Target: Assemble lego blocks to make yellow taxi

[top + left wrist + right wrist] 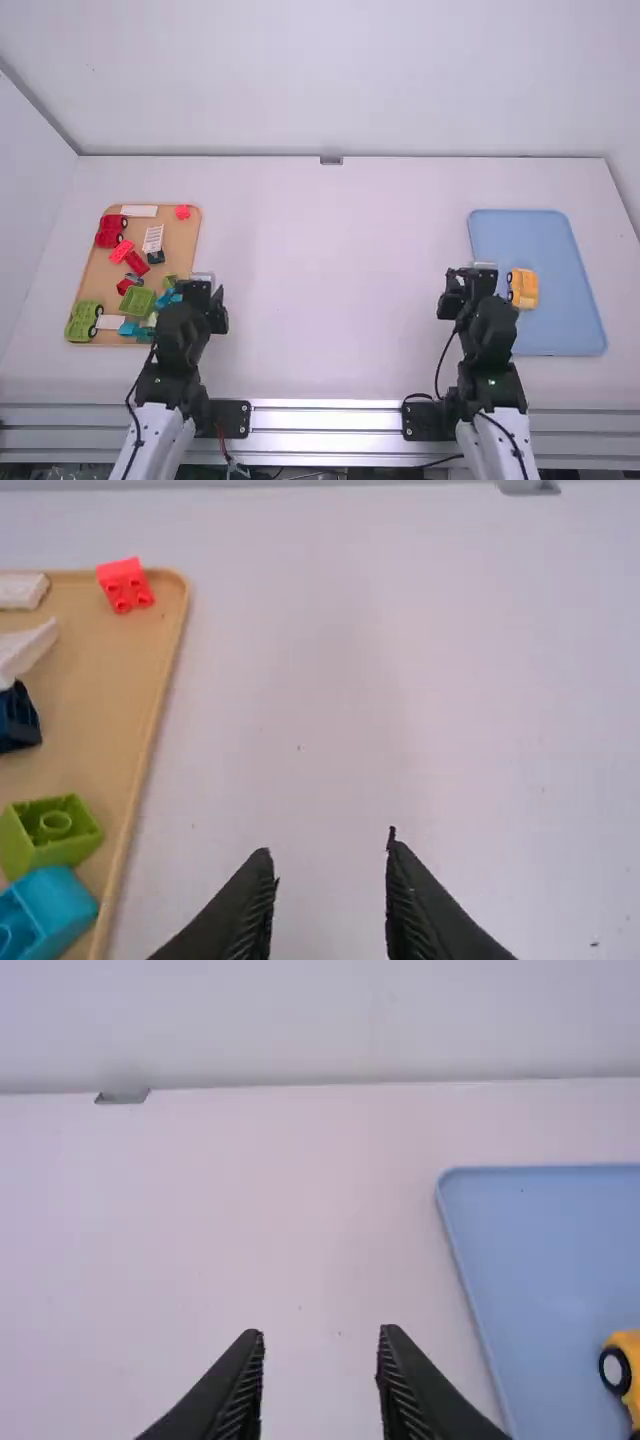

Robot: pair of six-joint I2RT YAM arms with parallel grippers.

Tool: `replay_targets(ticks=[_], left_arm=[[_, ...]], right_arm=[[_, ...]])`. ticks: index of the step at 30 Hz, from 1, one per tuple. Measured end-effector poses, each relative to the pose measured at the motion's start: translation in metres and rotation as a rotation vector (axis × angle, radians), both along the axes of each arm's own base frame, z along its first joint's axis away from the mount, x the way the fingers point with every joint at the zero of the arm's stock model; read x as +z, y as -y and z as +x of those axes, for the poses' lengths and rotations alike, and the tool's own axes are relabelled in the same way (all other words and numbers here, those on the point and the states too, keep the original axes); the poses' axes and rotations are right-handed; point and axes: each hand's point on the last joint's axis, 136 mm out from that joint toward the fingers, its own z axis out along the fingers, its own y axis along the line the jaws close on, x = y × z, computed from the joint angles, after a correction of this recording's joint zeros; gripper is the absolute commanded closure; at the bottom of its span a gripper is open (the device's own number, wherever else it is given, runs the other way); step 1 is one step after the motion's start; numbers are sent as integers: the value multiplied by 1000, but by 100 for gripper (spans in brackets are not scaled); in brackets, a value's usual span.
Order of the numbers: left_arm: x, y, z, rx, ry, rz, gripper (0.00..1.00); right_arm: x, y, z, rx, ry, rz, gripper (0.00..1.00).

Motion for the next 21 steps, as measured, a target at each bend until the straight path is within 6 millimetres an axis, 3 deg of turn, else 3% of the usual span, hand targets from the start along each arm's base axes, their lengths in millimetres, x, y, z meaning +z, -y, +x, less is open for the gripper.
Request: replay_targets(ticks=[2, 9, 16, 21], left_arm=[[-7, 0, -3, 0, 10, 0, 79], [20, 0, 1, 2, 129, 1, 90], [45, 0, 1, 2, 238, 1, 100], [59, 0, 1, 2, 299, 1, 100]], right_arm=[[-12, 0, -5, 3, -1, 0, 79], [-41, 0, -15, 2, 2, -1, 90], [-14, -1, -14, 5, 120, -1, 100], [0, -1, -15, 5, 183, 0, 100]])
